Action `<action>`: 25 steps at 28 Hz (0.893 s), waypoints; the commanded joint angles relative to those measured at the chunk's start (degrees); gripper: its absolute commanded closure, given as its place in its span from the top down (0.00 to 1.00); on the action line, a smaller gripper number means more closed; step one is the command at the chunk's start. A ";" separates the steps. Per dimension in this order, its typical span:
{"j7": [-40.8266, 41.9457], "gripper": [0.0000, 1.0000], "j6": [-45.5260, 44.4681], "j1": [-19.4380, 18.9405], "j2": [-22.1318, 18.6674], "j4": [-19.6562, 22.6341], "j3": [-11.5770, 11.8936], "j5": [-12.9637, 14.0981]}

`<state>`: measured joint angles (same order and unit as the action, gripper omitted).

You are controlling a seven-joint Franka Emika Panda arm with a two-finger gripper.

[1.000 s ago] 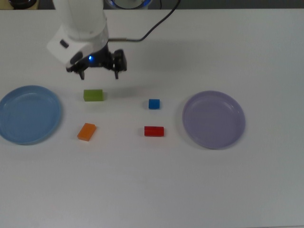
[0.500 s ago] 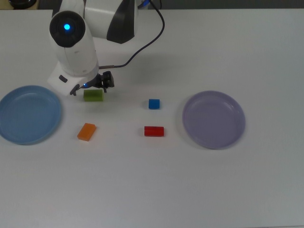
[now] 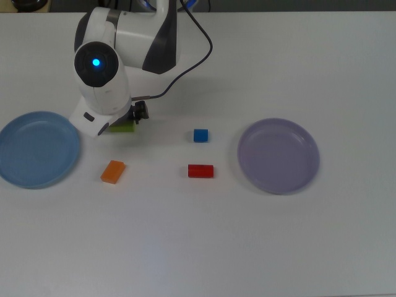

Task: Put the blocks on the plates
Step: 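Close the gripper on the green block, then carry the green block onto the light blue plate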

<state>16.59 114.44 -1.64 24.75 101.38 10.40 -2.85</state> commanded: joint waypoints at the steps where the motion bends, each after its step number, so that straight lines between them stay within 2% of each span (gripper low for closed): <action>1: 0.90 0.64 1.93 -0.20 -0.58 1.62 0.23 -0.93; 3: 0.90 0.55 2.01 -0.20 -0.67 1.89 0.23 -0.93; 4: 0.90 0.45 1.93 -0.29 -0.67 1.89 0.23 -0.93; 6: 0.90 0.34 1.93 -0.20 -0.76 1.89 0.23 -0.93; 9: 0.81 0.24 1.93 -0.12 -0.76 1.63 0.15 -0.93; 16: 1.25 0.23 1.31 3.21 -4.27 -1.27 0.23 -0.23; 20: 1.69 0.23 1.57 6.55 -3.49 -6.45 0.23 -0.05; 23: 1.78 0.24 2.01 9.89 -2.52 -7.43 0.23 -0.40; 25: 1.87 0.24 2.27 10.52 -1.55 -8.04 0.15 -0.75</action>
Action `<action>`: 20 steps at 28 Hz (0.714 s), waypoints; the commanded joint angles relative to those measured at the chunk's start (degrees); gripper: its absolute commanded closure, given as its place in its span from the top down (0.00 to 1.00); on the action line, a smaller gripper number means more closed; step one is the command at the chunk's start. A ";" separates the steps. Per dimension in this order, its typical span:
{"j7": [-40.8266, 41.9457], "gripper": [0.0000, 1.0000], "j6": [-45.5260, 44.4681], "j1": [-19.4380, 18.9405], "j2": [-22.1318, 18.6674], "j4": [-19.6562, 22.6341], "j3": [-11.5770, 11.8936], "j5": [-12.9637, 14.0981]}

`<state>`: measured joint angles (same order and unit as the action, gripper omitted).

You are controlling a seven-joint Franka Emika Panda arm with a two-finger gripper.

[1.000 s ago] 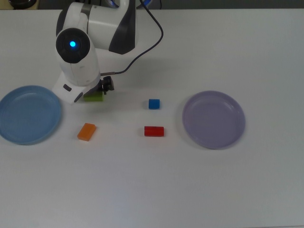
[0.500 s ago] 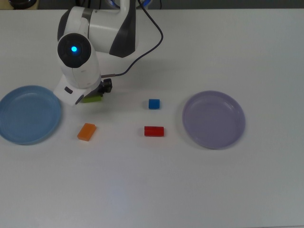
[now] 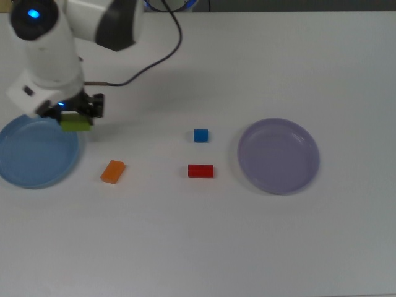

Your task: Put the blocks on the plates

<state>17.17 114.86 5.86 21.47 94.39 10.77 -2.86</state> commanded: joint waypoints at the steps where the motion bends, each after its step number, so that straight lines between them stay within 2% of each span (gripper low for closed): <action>1: 1.20 0.24 2.38 3.10 2.34 -1.40 -0.13 -0.74; 10: 0.15 0.26 10.73 4.95 6.83 -1.93 -0.22 -0.22; 13: 0.06 0.30 11.70 4.95 7.44 -1.93 -0.31 0.05; 18: 0.15 0.49 12.05 4.86 8.15 -1.93 -0.40 0.13; 19: 0.23 0.58 12.05 4.86 8.32 -1.93 -0.48 0.05; 20: 0.24 0.63 12.05 4.86 8.32 -1.93 -0.48 0.05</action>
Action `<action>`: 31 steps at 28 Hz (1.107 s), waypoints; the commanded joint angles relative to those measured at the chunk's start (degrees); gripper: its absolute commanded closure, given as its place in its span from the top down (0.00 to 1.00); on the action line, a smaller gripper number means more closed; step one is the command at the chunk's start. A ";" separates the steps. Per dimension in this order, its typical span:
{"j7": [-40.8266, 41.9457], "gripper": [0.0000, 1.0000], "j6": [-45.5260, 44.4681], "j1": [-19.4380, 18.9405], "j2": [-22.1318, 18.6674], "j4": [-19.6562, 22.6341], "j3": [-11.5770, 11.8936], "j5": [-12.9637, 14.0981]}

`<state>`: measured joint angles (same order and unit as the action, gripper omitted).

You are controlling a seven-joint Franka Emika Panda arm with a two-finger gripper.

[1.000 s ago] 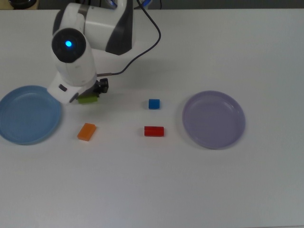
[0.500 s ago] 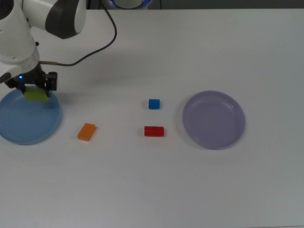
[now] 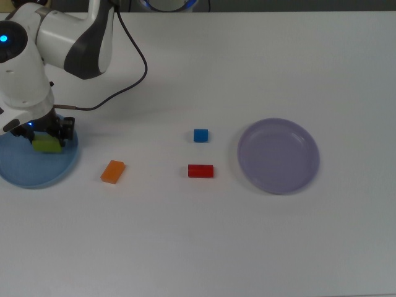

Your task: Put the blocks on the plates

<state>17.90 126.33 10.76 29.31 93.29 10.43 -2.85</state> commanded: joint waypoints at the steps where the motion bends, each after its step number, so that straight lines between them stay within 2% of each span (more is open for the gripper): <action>1: -0.49 0.70 0.58 -0.04 0.48 -0.83 -0.15 0.04; 4: -0.49 0.84 0.58 -0.12 0.48 -0.74 -0.32 -0.31; 6: -0.49 0.85 0.58 -0.48 0.49 -0.74 -0.32 -0.40; 9: -0.58 0.99 0.58 -0.65 0.48 -0.74 -0.32 -0.23; 15: -3.29 1.00 -0.21 -1.53 -1.27 -0.65 -0.85 1.09; 20: -12.95 1.00 -0.12 -4.34 -1.80 -0.65 -1.38 2.67; 21: -16.54 0.99 -0.03 -5.56 -1.54 -0.65 -1.46 2.67; 26: -23.86 0.97 0.23 -7.24 -1.27 -0.65 -1.55 2.94; 31: -28.35 0.85 1.46 -7.95 1.53 -0.74 -2.69 5.22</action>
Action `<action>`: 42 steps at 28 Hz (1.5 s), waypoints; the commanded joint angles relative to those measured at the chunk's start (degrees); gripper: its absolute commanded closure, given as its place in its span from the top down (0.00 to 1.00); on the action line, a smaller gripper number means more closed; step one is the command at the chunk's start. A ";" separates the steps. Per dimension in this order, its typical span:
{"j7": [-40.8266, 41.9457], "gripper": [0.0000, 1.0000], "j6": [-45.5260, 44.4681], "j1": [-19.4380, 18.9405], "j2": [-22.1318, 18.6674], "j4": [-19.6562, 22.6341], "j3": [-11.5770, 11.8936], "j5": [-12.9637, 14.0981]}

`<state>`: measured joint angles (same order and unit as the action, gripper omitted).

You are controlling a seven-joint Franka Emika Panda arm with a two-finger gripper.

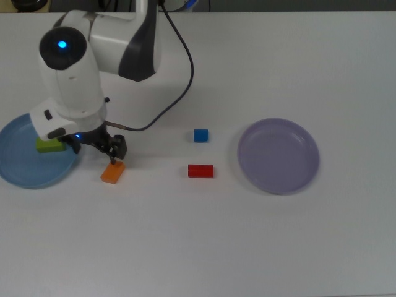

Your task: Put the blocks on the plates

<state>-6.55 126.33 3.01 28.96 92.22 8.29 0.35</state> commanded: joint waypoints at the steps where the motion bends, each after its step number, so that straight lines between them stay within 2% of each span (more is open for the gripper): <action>1: -4.25 0.82 2.07 -0.20 2.06 0.24 -0.64 2.28; 3: -5.13 0.82 4.71 -0.28 2.15 0.42 -0.73 2.46; 6: -5.40 0.70 6.21 -0.29 2.67 0.42 -0.73 2.55; 7: -5.49 0.59 6.30 -0.29 3.11 0.42 -0.81 2.63; 11: -5.49 0.35 6.30 -0.29 3.12 0.33 -0.81 2.81; 12: -5.40 0.26 6.30 -0.29 3.12 0.33 -0.81 2.81; 15: -5.40 0.08 6.30 -0.29 3.12 0.33 -0.99 2.72; 17: -5.14 0.00 6.30 -0.20 3.03 0.33 -1.25 2.72; 22: -5.14 0.00 5.68 0.33 1.63 -0.54 -1.25 2.90; 25: -4.79 0.00 5.42 1.91 -0.57 -0.72 -1.17 4.39; 28: -4.35 0.01 5.07 4.19 -1.10 -0.99 -1.17 5.36; 35: -4.17 0.02 5.77 8.59 -0.49 -0.99 -0.90 5.10; 42: -3.64 0.05 6.21 9.73 1.18 -0.99 -0.90 5.09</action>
<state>-10.74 131.46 12.57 29.50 90.65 7.64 4.55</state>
